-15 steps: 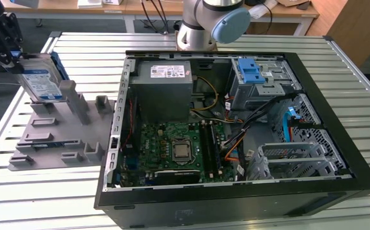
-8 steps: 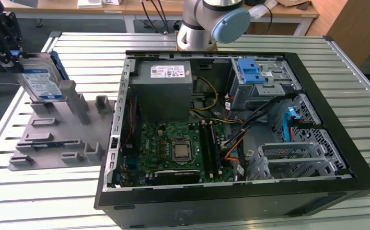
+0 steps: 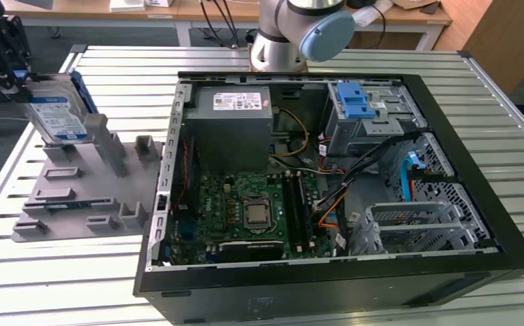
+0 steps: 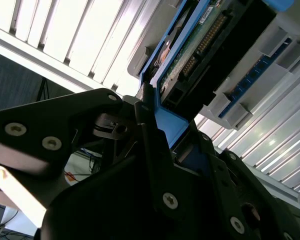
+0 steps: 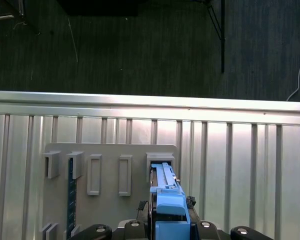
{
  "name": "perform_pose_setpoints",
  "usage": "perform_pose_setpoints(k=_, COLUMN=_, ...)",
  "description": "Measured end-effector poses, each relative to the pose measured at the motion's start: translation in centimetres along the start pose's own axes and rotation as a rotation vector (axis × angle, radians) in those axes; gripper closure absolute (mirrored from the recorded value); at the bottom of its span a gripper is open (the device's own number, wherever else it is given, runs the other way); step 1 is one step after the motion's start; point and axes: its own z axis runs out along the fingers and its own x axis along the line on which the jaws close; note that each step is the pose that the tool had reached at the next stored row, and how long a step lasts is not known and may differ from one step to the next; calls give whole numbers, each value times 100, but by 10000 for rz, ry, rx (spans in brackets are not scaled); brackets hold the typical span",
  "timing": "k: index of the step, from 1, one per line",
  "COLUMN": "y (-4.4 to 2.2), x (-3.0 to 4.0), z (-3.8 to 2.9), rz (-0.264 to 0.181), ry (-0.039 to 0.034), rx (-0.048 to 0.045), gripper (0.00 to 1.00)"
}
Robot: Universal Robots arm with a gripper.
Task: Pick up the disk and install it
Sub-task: 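Pick up the disk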
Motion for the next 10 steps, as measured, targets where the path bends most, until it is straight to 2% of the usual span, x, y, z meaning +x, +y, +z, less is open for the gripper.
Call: perform_pose_setpoints(k=10, y=0, x=0, z=-26, rz=-1, ry=0, rx=-1, gripper=64)
